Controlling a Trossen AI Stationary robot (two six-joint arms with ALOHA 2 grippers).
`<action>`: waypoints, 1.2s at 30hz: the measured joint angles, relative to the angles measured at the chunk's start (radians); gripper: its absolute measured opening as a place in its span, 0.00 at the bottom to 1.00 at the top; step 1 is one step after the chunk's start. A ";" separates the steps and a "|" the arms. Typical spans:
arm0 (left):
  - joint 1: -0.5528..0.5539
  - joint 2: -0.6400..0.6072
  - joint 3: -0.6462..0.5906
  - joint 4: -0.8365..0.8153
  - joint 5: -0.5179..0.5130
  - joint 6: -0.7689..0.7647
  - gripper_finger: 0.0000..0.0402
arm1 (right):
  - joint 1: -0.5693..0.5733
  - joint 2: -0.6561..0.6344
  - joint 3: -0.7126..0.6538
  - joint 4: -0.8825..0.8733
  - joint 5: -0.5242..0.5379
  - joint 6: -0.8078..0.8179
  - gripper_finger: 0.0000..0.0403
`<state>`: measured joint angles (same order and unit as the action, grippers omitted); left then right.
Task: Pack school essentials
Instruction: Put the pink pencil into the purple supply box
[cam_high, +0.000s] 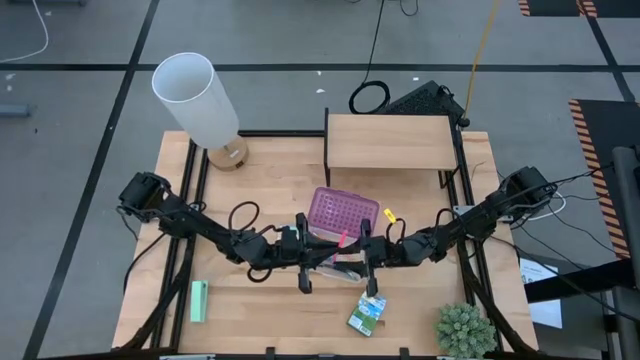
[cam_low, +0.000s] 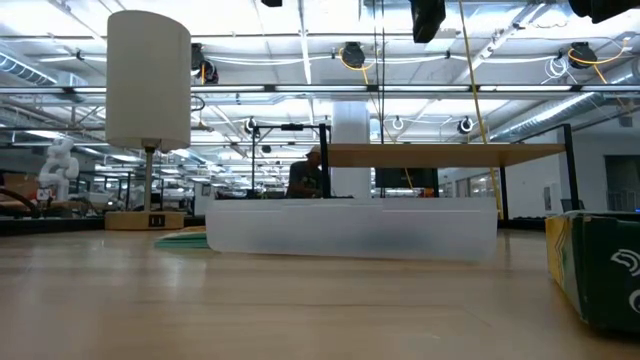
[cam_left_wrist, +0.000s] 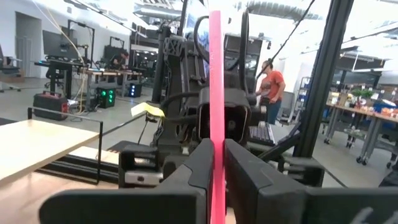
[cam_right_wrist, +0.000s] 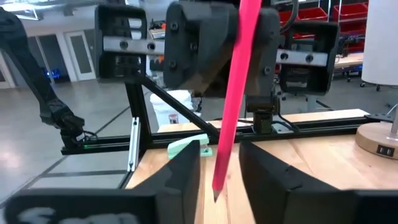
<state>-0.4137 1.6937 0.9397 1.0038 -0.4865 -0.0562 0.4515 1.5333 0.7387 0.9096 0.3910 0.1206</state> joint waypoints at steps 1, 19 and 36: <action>0.000 0.002 -0.001 -0.001 0.000 0.000 0.09 | 0.000 0.000 0.000 0.000 0.000 0.004 0.29; 0.013 0.001 -0.001 0.047 0.050 -0.004 0.09 | 0.000 0.000 0.000 0.007 -0.001 0.021 0.15; -0.022 -0.053 0.000 -0.128 0.010 0.110 0.20 | 0.000 -0.002 0.000 -0.055 0.000 0.046 0.02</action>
<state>-0.4358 1.6407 0.9394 0.8762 -0.4764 0.0539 0.4511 1.5312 0.7383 0.8543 0.3911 0.1664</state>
